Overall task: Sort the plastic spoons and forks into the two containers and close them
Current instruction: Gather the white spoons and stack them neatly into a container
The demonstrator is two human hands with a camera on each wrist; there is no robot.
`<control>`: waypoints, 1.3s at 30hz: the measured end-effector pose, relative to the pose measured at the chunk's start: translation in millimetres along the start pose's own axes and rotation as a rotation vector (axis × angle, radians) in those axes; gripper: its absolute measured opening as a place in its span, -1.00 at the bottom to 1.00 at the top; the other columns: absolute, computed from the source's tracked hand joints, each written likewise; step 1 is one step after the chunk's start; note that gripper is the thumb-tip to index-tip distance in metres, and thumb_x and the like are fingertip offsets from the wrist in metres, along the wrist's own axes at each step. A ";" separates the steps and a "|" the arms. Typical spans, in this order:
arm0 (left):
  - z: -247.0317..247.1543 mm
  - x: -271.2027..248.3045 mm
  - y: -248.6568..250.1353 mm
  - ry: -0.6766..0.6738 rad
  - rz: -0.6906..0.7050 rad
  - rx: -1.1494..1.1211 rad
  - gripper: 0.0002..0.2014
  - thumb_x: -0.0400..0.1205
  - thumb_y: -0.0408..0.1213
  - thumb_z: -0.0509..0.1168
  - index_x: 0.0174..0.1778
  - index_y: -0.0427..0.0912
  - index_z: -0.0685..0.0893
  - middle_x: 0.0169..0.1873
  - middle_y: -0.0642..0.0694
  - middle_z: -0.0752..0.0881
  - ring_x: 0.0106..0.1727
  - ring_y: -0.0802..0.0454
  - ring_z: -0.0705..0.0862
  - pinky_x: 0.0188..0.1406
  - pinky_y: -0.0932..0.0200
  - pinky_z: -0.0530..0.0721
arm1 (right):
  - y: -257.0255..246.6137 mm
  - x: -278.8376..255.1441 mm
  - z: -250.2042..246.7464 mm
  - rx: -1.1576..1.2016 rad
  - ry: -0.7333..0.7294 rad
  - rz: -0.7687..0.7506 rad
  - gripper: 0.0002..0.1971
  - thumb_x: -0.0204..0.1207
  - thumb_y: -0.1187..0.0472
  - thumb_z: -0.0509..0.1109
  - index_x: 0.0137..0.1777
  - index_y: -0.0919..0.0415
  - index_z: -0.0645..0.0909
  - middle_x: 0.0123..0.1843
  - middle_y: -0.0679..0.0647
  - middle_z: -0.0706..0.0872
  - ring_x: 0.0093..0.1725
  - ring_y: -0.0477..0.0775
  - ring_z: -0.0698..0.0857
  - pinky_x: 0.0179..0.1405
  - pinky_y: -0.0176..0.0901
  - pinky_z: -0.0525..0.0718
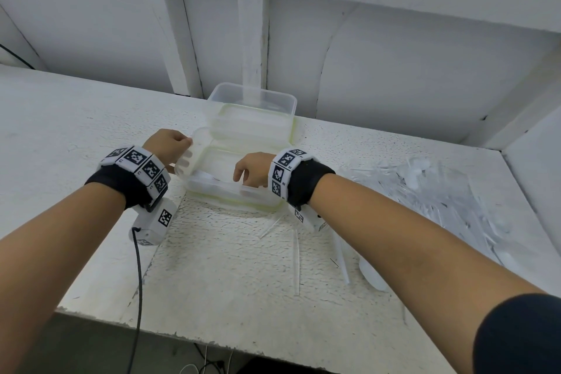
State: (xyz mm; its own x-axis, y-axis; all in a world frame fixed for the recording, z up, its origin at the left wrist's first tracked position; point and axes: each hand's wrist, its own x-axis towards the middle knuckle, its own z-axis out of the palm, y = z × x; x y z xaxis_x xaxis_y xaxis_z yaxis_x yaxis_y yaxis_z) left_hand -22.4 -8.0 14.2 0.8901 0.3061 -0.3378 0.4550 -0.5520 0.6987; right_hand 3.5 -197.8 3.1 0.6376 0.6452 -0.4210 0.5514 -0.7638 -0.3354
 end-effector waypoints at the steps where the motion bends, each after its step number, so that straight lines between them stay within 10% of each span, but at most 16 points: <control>1: 0.2 0.6 -0.4 0.005 0.007 0.004 -0.72 0.72 -0.26 0.12 0.18 -0.36 0.61 0.11 -0.32 0.69 0.09 -0.29 0.69 -0.02 -0.23 0.72 | 0.0 0.0 0.0 0.006 0.002 0.000 -0.68 0.59 0.28 0.29 0.34 0.24 0.57 0.33 0.14 0.62 -0.02 0.03 0.54 -0.19 -0.35 0.50; 7: -5.9 -4.8 4.9 0.111 0.066 0.107 -0.69 0.69 -0.25 0.12 0.25 -0.32 0.60 0.18 -0.29 0.66 0.12 -0.24 0.64 0.04 -0.10 0.67 | -0.9 -17.9 -9.4 0.027 0.062 -0.010 -0.68 0.60 0.20 0.32 0.32 0.27 0.59 0.22 0.15 0.71 0.03 0.02 0.65 -0.06 -0.29 0.53; 15: 23.5 -58.6 43.5 0.274 0.514 0.218 -0.74 0.69 -0.29 0.16 0.19 -0.29 0.66 0.12 -0.20 0.72 0.13 -0.11 0.64 0.10 0.20 0.44 | 33.7 -127.1 -19.4 0.197 0.338 -0.004 -0.71 0.59 0.19 0.33 0.28 0.20 0.63 0.15 0.08 0.74 0.15 -0.03 0.67 0.17 -0.34 0.53; 24: 149.7 -127.7 75.4 -0.315 1.000 0.336 -0.80 0.65 -0.29 0.25 0.10 -0.22 0.72 0.01 -0.11 0.72 -0.06 0.10 0.61 -0.02 0.41 0.51 | 96.2 -253.7 52.6 0.186 0.362 0.256 -0.73 0.58 0.16 0.35 0.26 0.13 0.65 0.05 0.01 0.75 -0.09 -0.20 0.61 -0.15 -0.63 0.43; 27: 192.4 -145.0 76.2 -0.490 1.139 0.554 -0.75 0.66 -0.20 0.24 0.18 -0.16 0.71 0.12 -0.16 0.66 0.15 -0.10 0.59 0.15 0.09 0.52 | 106.0 -273.7 78.7 0.158 0.357 0.302 -0.76 0.58 0.14 0.34 0.22 0.10 0.66 -0.02 -0.03 0.64 -0.08 -0.15 0.55 -0.13 -0.50 0.40; 33: 230.4 -168.2 78.3 -0.461 1.255 1.102 -0.55 0.64 0.07 0.17 0.42 0.01 0.50 0.29 -0.12 0.44 0.30 -0.12 0.38 0.18 0.04 0.34 | 109.2 -292.6 111.5 0.116 0.400 0.345 -0.76 0.57 0.06 0.34 0.21 -0.02 0.68 -0.02 -0.02 0.50 0.02 -0.05 0.46 0.03 -0.26 0.41; 39: 242.3 -171.6 70.0 -0.359 1.249 1.110 -0.68 0.65 -0.09 0.18 0.25 -0.13 0.61 0.20 -0.22 0.49 0.25 -0.21 0.42 0.02 0.02 0.30 | 111.7 -285.8 118.6 0.016 0.472 0.355 -0.74 0.53 0.08 0.39 0.21 -0.02 0.68 0.01 0.01 0.47 0.02 0.01 0.44 -0.02 -0.23 0.37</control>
State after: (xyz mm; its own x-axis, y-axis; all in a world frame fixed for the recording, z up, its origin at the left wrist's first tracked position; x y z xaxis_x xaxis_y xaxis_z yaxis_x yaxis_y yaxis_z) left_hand -136.6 -287.1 -31.7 0.5837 -0.7893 -0.1905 -0.8095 -0.5841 -0.0599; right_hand -180.9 -469.6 -14.0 0.9541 0.2853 -0.0907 0.2544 -0.9324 -0.2566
